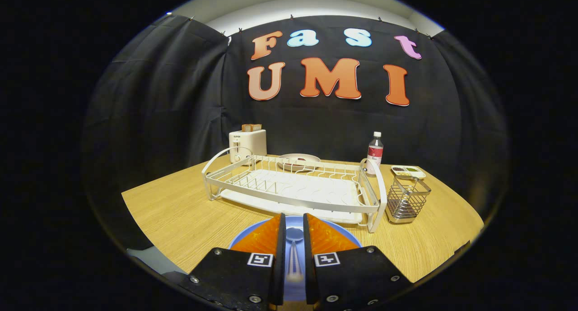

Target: Take the plate from the dish rack, then take the spoon from the basket and place it into the plate.

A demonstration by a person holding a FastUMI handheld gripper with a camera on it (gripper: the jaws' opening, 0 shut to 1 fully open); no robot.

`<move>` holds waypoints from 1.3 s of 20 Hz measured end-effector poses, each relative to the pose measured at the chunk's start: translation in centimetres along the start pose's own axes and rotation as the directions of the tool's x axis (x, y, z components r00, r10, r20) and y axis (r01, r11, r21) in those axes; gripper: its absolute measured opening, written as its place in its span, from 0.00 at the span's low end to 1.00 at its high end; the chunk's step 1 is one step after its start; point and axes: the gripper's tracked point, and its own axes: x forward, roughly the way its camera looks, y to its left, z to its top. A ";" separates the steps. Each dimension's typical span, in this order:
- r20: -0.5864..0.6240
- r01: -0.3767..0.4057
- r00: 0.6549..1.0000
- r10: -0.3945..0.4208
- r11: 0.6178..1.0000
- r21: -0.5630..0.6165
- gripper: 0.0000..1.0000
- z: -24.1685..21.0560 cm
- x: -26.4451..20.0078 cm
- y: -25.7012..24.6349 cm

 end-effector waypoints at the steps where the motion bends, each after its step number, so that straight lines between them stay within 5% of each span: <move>1: -0.001 0.002 1.000 -0.002 1.000 0.006 0.19 0.2 -0.1 -0.2; 8: 0.002 0.030 1.000 -0.030 0.999 0.014 0.27 1.8 -0.6 -2.0; 10: 0.012 0.043 0.999 -0.043 0.999 0.019 0.37 2.8 -1.0 -3.0; 12: 0.029 0.068 0.997 -0.069 0.997 0.031 0.51 4.0 -1.7 -4.5; 15: 0.048 0.128 0.990 -0.131 0.990 0.053 0.87 5.3 -2.9 -7.8; 17: 0.054 0.174 0.983 -0.177 0.983 0.065 0.96 5.7 -3.8 -10.5; 26: 0.100 0.339 0.933 -0.347 0.937 0.087 0.97 6.9 -8.8 -20.7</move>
